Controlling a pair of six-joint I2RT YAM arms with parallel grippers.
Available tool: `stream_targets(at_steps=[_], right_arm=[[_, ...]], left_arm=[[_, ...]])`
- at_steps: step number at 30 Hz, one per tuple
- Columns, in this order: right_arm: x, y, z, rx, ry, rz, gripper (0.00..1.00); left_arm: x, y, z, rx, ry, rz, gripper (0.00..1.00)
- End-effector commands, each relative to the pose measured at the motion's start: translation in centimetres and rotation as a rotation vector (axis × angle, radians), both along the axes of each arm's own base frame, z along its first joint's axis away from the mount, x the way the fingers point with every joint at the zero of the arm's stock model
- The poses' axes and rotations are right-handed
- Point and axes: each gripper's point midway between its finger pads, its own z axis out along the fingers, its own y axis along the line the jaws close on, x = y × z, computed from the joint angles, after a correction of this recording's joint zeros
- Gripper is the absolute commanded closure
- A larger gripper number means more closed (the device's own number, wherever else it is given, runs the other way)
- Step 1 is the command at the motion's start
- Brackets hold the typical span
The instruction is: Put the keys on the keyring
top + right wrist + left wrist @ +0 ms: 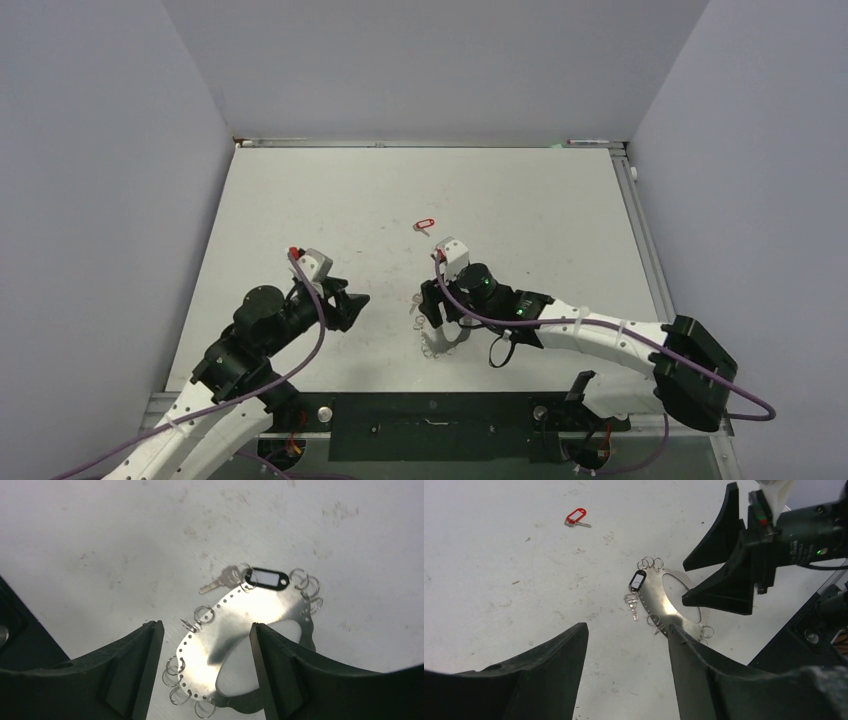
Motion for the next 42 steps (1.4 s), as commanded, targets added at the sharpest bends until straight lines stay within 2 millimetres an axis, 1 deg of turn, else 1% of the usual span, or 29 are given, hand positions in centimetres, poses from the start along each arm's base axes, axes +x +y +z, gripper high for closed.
stream_targets(at_steps=[1, 3, 5, 8, 10, 12, 14, 16, 19, 23, 29, 31, 35, 39, 42], right_arm=[[-2.4, 2.6, 4.0, 0.121, -0.183, 0.296, 0.34], [-3.2, 2.7, 4.0, 0.099, -0.264, 0.35, 0.33], [-3.7, 3.0, 3.8, 0.075, -0.309, 0.407, 0.34], [-4.8, 3.8, 2.9, 0.067, -0.34, 0.539, 0.35], [-4.9, 4.3, 2.7, 0.085, -0.373, 0.583, 0.35], [-4.1, 4.5, 2.2, 0.085, -0.387, 0.572, 0.38], [-3.4, 4.5, 1.0, 0.074, -0.386, 0.57, 0.4], [-3.1, 4.6, 0.0, 0.06, -0.374, 0.594, 0.42], [-2.3, 4.7, -1.0, 0.04, -0.361, 0.601, 0.43], [-1.7, 4.8, -1.9, 0.013, -0.344, 0.608, 0.47], [-1.8, 5.0, -3.2, -0.002, -0.313, 0.63, 0.51], [-1.7, 5.1, -3.3, 0.002, -0.314, 0.629, 0.52], [-1.6, 5.2, -3.7, -0.003, -0.314, 0.63, 0.58], [-1.4, 5.1, -4.3, -0.023, -0.303, 0.633, 0.6], [-1.4, 5.1, -4.3, -0.02, -0.304, 0.635, 0.63]], left_arm=[[-1.0, -0.3, 1.6, 0.057, -0.084, -0.095, 0.42], [-1.3, -0.4, 1.5, 0.089, -0.129, -0.136, 0.41], [-1.5, -0.4, 2.3, 0.074, -0.184, -0.146, 0.41], [-2.0, -0.2, 3.6, 0.022, -0.261, -0.15, 0.4], [-2.2, 0.2, 3.7, 0.014, -0.281, -0.135, 0.4], [-2.3, 0.7, 3.7, 0.01, -0.285, -0.113, 0.4], [-2.3, 1.0, 3.7, 0.006, -0.288, -0.101, 0.4], [-2.4, 0.9, 3.7, 0.001, -0.292, -0.104, 0.41], [-2.5, 0.8, 3.8, -0.003, -0.293, -0.11, 0.41], [-2.5, 0.9, 3.8, -0.005, -0.29, -0.107, 0.41], [-2.7, 1.0, 3.9, -0.014, -0.298, -0.108, 0.41], [-2.7, 1.0, 4.0, -0.017, -0.303, -0.109, 0.41], [-2.8, 0.9, 4.0, -0.019, -0.303, -0.112, 0.42], [-2.9, 0.9, 4.0, -0.02, -0.303, -0.115, 0.42], [-2.8, 0.9, 3.9, -0.018, -0.302, -0.112, 0.42]])
